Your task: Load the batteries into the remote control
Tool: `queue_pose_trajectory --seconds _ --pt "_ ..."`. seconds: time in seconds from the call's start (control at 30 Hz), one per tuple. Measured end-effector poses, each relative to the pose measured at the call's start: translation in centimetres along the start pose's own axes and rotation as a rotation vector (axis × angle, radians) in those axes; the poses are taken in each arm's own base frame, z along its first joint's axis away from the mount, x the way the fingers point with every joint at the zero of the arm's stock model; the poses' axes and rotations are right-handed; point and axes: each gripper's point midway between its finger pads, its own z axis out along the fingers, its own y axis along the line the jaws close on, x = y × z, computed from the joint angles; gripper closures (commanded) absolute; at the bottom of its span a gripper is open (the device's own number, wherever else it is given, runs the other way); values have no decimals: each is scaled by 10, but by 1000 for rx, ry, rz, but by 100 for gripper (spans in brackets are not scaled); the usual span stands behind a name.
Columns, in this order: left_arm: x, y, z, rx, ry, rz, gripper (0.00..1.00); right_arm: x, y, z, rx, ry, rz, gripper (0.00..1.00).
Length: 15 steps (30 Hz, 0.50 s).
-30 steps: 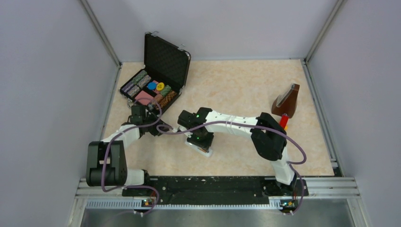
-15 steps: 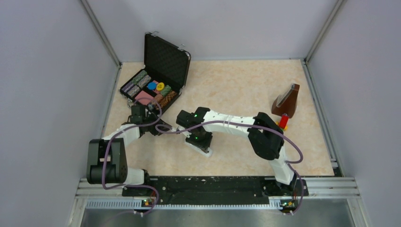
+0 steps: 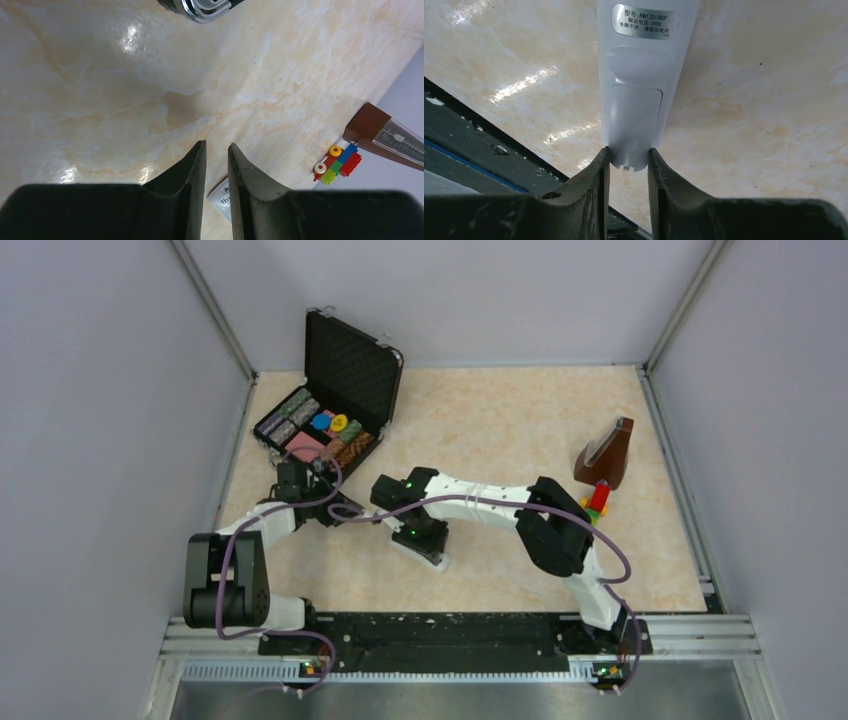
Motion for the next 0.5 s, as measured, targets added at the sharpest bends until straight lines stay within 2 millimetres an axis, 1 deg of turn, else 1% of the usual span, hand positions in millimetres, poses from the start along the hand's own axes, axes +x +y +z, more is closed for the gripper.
queue_pose_trajectory --seconds 0.07,0.23,0.37,0.5 --pt "0 0 0 0 0 0 73 0 0 0 0 1 1 64" --pt "0 0 0 2 2 -1 73 0 0 0 3 1 7 54" --pt "0 0 0 2 2 -1 73 0 0 0 2 1 7 51" --pt "0 0 0 2 1 -1 73 0 1 0 0 1 14 50"
